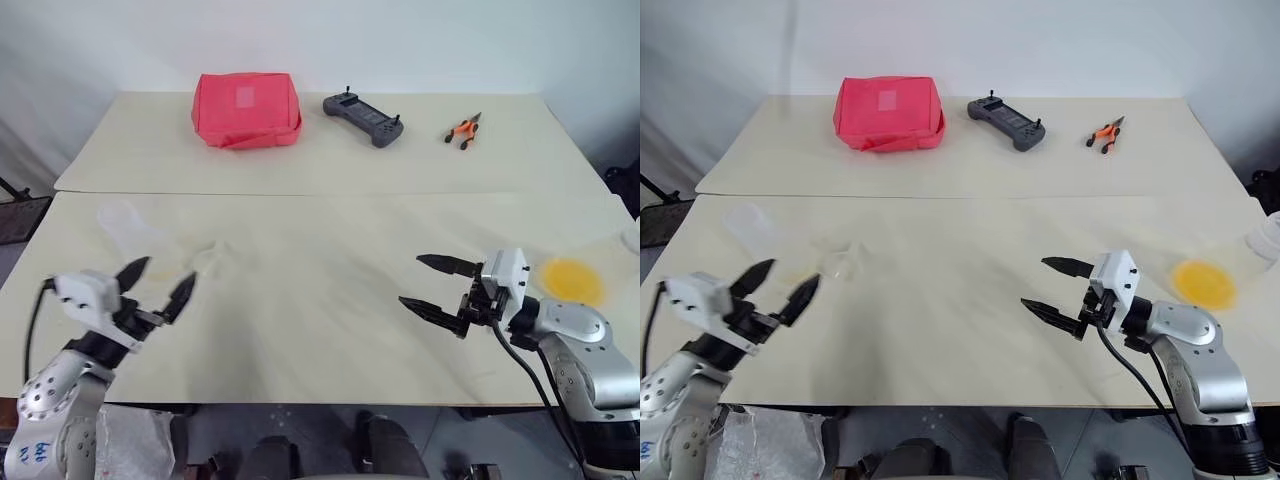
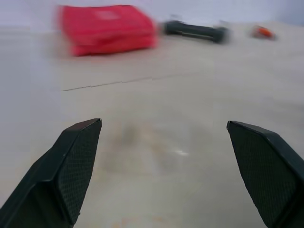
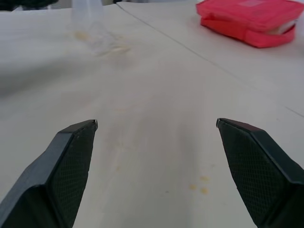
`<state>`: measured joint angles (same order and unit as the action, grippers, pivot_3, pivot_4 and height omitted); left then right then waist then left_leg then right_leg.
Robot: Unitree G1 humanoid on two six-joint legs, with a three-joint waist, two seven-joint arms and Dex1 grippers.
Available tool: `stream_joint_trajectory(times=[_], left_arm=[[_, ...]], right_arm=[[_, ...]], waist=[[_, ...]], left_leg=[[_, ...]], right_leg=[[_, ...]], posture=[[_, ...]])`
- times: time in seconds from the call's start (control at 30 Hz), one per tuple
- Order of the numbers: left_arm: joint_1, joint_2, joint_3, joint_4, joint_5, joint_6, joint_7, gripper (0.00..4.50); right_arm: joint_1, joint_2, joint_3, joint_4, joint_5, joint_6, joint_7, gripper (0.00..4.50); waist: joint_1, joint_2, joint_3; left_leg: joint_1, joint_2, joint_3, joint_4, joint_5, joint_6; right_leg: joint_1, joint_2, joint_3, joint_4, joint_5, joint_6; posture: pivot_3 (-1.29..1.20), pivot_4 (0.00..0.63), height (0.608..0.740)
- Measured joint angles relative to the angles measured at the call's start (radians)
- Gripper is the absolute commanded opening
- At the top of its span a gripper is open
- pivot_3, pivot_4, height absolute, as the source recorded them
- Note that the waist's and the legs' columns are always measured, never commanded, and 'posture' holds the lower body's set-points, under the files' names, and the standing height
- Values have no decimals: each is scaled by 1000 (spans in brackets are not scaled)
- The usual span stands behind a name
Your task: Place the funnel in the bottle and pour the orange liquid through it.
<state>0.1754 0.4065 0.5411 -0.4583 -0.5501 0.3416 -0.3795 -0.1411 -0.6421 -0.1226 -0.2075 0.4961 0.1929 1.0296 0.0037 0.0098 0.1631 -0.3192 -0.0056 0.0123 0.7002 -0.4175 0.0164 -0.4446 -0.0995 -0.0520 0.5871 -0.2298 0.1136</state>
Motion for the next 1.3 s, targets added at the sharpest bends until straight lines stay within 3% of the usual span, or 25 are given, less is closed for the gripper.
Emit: stream_joint_trajectory(times=[0.2, 0.67, 0.77, 0.93, 1.17, 1.3], left_arm=[[-55, 9, 49, 22, -3, 35, 106, 4483], [-314, 138, -11, 317, 72, 27, 75, 4483], [-342, 158, -35, 389, 101, -20, 31, 3877], [-370, 172, -54, 436, 116, -38, -7, 2336], [-411, 248, -50, 488, 103, -22, -86, 2267], [-552, 305, -88, 539, 79, -23, -199, 2267]], right_arm=[[-62, 16, 13, 22, 6, -1, 33, 4209], [-42, 32, -6, -45, 33, 6, -12, 4209], [-32, 31, -8, -64, 35, 9, -27, 4209], [-27, 25, -14, -70, 36, 15, -43, 4209], [-24, 12, -37, -86, 42, 28, -61, 4209], [-21, -22, -48, -86, 44, 33, -55, 4209]], waist=[[2, 0, 0], [-2, 0, 0], [-3, 0, 0], [-4, 0, 0], [-2, -1, 0], [10, -2, 1]], left_leg=[[0, 0, 0, 1, 0, -1], [0, -1, 0, 0, 0, -2], [0, -1, 1, 0, 0, -2], [0, 0, 1, 0, 0, -2], [0, 0, 0, 1, 0, -2], [-2, -1, -1, 2, 0, -2]], right_leg=[[0, 0, 0, 0, 0, 0], [0, 1, -3, 0, 0, 0], [0, 1, -4, 0, 0, 0], [0, 1, -4, 0, 0, 0], [0, 1, -5, 1, 0, 0], [0, 1, -7, 1, 0, 0]], posture=[[0, 150, 740], [0, 150, 740], [0, 150, 740], [0, 150, 740], [0, 150, 740], [0, 150, 740]])
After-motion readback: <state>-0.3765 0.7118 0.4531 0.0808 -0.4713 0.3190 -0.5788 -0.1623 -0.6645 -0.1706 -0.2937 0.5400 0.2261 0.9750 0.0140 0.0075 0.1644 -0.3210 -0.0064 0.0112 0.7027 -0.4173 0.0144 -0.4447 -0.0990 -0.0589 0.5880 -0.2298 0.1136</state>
